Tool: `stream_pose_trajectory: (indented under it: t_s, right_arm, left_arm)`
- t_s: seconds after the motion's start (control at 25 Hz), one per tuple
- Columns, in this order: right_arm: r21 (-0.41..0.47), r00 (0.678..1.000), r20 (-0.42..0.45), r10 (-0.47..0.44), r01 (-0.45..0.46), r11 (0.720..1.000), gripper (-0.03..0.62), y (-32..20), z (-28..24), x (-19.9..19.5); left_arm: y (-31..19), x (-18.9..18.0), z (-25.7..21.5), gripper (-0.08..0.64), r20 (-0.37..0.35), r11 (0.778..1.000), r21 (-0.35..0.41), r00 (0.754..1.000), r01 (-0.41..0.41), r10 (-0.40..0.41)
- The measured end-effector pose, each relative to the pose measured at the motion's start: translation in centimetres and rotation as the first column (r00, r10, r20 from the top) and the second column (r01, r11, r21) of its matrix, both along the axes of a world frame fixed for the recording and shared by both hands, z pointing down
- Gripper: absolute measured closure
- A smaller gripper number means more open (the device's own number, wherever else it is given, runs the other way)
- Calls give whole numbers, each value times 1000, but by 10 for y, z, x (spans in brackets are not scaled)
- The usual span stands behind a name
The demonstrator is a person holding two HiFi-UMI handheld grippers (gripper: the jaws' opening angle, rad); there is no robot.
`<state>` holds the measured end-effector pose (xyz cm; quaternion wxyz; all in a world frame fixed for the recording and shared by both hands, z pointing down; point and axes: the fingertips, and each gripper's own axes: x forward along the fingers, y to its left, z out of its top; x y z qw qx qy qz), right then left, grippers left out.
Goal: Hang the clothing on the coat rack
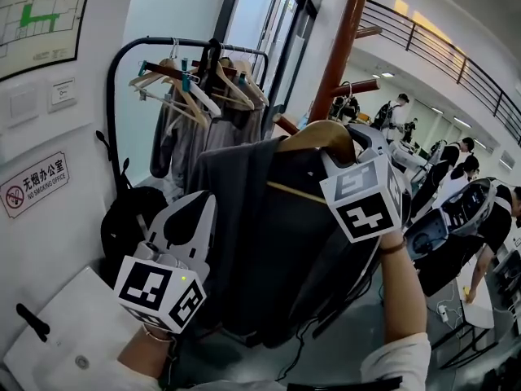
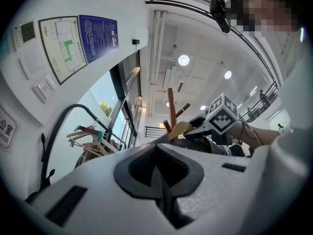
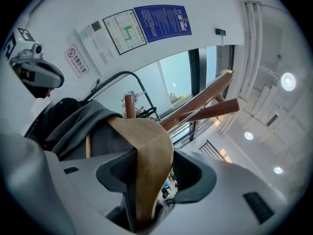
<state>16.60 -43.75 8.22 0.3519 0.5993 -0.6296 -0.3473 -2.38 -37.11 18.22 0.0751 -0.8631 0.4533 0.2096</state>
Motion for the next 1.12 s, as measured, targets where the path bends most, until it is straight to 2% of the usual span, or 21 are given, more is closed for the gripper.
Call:
stream_pose_trajectory:
  t_s: [0.12, 0.24, 0.44, 0.68, 0.88, 1.12]
  right_arm:
    - [0, 1000, 4, 11, -11, 1000, 359, -3, 5, 5]
    - [26, 1000, 1, -12, 12, 1000, 359, -2, 0, 3]
    - [-3, 999, 21, -33, 33, 999, 359, -3, 10, 6]
    - [10, 997, 23, -73, 73, 997, 356, -5, 14, 2]
    - [-23, 982, 93, -161, 164, 986, 316, -5, 19, -6]
    - [3, 958, 96, -269, 270, 963, 310, -2, 20, -16]
  left_arm:
    - [-4, 1, 5, 552, 4, 1000, -12, 1000, 2, -2]
    - [-6, 5, 8, 552, 10, 1000, -23, 1000, -1, 1]
    - [-8, 13, 12, 552, 22, 999, -32, 1000, -10, 11]
    - [-8, 20, 17, 552, 33, 999, -47, 999, -13, 15]
    - [-5, 20, 19, 552, 37, 999, -52, 999, -5, 6]
    - [3, 19, 21, 552, 46, 998, -57, 999, 6, -3]
